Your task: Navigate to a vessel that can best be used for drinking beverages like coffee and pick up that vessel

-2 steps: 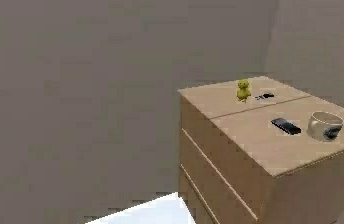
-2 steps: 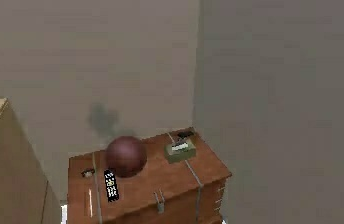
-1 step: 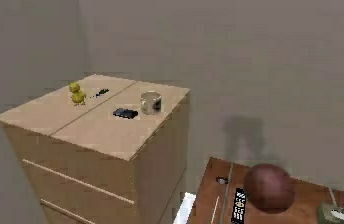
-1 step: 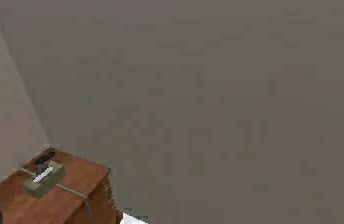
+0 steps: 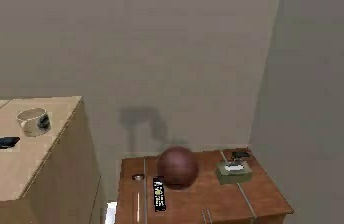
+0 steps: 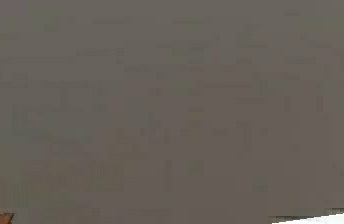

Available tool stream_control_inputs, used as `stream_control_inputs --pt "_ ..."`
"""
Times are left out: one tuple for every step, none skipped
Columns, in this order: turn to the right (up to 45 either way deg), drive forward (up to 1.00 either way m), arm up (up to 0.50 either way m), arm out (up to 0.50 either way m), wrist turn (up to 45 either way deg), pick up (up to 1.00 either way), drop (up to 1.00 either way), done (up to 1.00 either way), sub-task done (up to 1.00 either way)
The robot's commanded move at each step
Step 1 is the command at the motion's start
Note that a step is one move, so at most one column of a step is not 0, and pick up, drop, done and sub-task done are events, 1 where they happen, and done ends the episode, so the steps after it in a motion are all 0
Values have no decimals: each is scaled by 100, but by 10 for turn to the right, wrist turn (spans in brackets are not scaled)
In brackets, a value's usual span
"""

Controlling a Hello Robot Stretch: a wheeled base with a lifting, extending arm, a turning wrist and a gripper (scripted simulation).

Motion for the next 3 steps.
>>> stream_control_inputs --pt "0 35 0 0 0 0 0 0 0" --pt "-450 0 0 0 0 0 0 0 0" --pt "-450 0 0 0 0 0 0 0 0"
